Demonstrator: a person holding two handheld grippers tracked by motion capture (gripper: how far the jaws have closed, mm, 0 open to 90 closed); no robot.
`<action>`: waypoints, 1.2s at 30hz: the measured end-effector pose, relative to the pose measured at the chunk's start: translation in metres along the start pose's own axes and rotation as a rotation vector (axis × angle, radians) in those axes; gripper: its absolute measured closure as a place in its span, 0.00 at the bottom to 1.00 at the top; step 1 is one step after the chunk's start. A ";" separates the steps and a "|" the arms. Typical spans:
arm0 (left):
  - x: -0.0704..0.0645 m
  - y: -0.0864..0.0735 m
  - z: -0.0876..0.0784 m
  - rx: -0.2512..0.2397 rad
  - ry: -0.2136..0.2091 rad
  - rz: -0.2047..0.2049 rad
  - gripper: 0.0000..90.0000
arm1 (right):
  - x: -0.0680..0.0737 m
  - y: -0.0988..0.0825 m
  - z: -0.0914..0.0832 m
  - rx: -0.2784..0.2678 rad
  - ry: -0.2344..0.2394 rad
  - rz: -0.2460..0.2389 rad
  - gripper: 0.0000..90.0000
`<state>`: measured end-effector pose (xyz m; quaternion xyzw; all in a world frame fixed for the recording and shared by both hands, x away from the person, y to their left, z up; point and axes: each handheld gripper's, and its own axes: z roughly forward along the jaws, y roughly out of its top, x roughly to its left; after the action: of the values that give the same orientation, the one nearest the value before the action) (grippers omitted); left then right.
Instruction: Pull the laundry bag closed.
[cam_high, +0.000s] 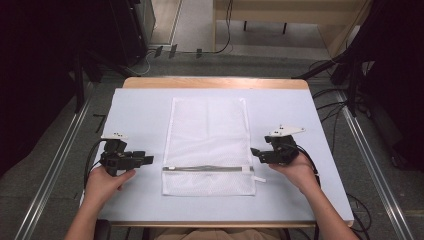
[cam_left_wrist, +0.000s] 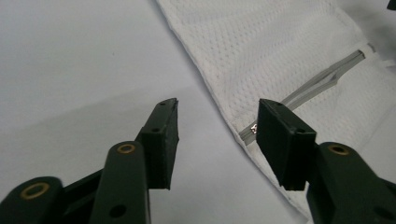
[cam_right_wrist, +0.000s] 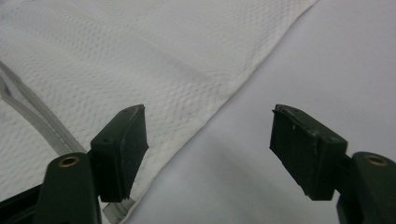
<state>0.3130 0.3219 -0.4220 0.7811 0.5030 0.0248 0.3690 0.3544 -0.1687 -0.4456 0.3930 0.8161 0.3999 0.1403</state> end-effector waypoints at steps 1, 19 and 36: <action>-0.001 0.000 0.001 -0.004 0.007 0.014 0.56 | 0.001 0.000 0.000 0.002 0.011 -0.001 0.35; -0.001 0.009 0.007 0.005 -0.048 0.014 0.46 | 0.004 -0.005 0.002 0.052 0.029 0.007 0.41; -0.006 0.012 0.002 -0.038 -0.043 0.022 0.43 | 0.012 -0.001 -0.001 0.032 0.057 0.001 0.43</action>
<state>0.3200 0.3129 -0.4140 0.7799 0.4857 0.0216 0.3943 0.3452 -0.1604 -0.4440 0.3842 0.8258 0.3977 0.1103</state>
